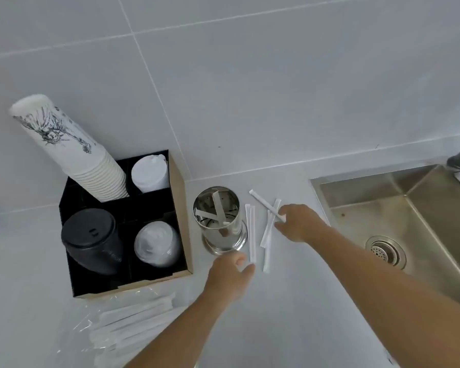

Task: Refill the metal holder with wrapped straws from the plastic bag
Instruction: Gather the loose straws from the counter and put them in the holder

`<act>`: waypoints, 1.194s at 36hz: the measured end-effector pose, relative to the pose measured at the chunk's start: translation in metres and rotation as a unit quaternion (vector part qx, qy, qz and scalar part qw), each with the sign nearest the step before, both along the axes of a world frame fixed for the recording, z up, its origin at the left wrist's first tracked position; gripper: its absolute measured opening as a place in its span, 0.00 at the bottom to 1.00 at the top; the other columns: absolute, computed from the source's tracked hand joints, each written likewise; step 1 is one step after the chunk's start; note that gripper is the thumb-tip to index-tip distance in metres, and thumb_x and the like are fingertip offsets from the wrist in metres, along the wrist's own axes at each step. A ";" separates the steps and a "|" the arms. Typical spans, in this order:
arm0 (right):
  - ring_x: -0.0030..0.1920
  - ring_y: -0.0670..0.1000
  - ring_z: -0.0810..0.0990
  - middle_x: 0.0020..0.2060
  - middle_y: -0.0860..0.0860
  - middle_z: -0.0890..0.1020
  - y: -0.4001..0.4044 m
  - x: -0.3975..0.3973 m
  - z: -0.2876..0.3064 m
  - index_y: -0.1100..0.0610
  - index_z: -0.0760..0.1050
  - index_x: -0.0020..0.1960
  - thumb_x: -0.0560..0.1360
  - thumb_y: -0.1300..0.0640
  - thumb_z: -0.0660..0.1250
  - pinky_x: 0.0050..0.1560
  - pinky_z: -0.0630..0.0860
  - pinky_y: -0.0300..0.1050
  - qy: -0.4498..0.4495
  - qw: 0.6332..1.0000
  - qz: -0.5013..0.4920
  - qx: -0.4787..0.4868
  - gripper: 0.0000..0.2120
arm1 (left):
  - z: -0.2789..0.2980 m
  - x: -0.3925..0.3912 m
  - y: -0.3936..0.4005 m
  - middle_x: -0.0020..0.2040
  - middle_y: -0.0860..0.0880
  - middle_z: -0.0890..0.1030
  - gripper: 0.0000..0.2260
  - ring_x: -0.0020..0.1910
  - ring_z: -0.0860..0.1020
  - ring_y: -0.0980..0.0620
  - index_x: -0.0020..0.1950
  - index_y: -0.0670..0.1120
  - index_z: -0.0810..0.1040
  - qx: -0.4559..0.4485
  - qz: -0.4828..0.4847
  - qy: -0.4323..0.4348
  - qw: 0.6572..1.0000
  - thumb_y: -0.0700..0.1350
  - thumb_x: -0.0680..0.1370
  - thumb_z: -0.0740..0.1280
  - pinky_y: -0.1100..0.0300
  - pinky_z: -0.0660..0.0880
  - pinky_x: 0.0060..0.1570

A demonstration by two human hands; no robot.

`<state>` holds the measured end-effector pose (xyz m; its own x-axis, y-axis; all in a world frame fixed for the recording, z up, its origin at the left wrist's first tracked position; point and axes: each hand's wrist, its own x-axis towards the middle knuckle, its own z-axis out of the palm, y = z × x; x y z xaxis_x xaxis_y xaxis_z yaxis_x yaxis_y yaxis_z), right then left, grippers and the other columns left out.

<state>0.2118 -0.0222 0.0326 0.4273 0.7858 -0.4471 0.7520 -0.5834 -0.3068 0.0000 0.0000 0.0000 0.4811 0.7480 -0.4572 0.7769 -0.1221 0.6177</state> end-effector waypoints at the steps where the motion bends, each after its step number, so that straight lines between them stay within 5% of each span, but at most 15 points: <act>1: 0.55 0.54 0.77 0.57 0.53 0.79 0.003 -0.001 -0.004 0.54 0.73 0.64 0.78 0.47 0.62 0.50 0.73 0.45 -0.005 1.000 -0.011 0.006 0.18 | -0.003 0.004 0.001 0.57 0.53 0.78 0.15 0.55 0.76 0.53 0.59 0.49 0.77 -0.004 0.004 0.003 1.000 0.54 0.75 0.66 0.61 0.71 0.53; 11: 0.59 0.54 0.73 0.59 0.52 0.74 0.028 -0.012 -0.032 0.56 0.67 0.67 0.72 0.36 0.64 0.55 0.73 0.51 -0.075 0.996 -0.052 0.013 0.32 | -0.020 0.026 -0.003 0.60 0.48 0.73 0.18 0.60 0.73 0.48 0.64 0.47 0.71 0.029 0.025 0.031 0.999 0.52 0.77 0.65 0.58 0.70 0.57; 16: 0.61 0.54 0.72 0.60 0.52 0.73 0.032 -0.012 -0.037 0.56 0.63 0.70 0.72 0.39 0.67 0.56 0.71 0.52 -0.082 0.995 -0.063 -0.009 0.34 | -0.027 0.031 -0.008 0.60 0.48 0.73 0.19 0.60 0.73 0.48 0.63 0.47 0.69 0.023 0.043 0.027 0.998 0.51 0.76 0.66 0.55 0.71 0.58; 23: 0.46 0.53 0.71 0.47 0.52 0.72 0.029 -0.005 -0.039 0.57 0.69 0.58 0.73 0.59 0.64 0.48 0.71 0.48 -0.052 0.995 -0.083 -0.011 0.14 | -0.032 0.040 -0.011 0.59 0.49 0.73 0.17 0.60 0.72 0.48 0.60 0.47 0.69 0.042 0.065 0.036 0.996 0.54 0.76 0.66 0.54 0.73 0.55; 27: 0.43 0.54 0.72 0.42 0.52 0.72 0.028 0.002 -0.035 0.57 0.67 0.52 0.74 0.62 0.62 0.46 0.73 0.47 -0.034 0.996 -0.087 -0.011 0.08 | -0.033 0.045 -0.012 0.59 0.49 0.72 0.16 0.60 0.72 0.48 0.60 0.48 0.69 0.055 0.071 0.047 0.995 0.54 0.76 0.65 0.53 0.73 0.54; 43: 0.39 0.53 0.74 0.33 0.49 0.69 0.023 0.021 -0.031 0.56 0.72 0.47 0.71 0.65 0.66 0.38 0.71 0.43 -0.050 0.994 -0.066 -0.078 0.08 | -0.031 0.070 -0.013 0.60 0.49 0.72 0.15 0.63 0.71 0.48 0.59 0.47 0.68 0.071 0.035 0.094 0.992 0.54 0.78 0.63 0.52 0.73 0.56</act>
<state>0.2324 0.0005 0.0018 0.5703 0.6441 -0.5099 0.6876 -0.7139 -0.1328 0.0696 -0.0128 -0.0305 0.3412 0.8402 -0.4215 0.8867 -0.1389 0.4409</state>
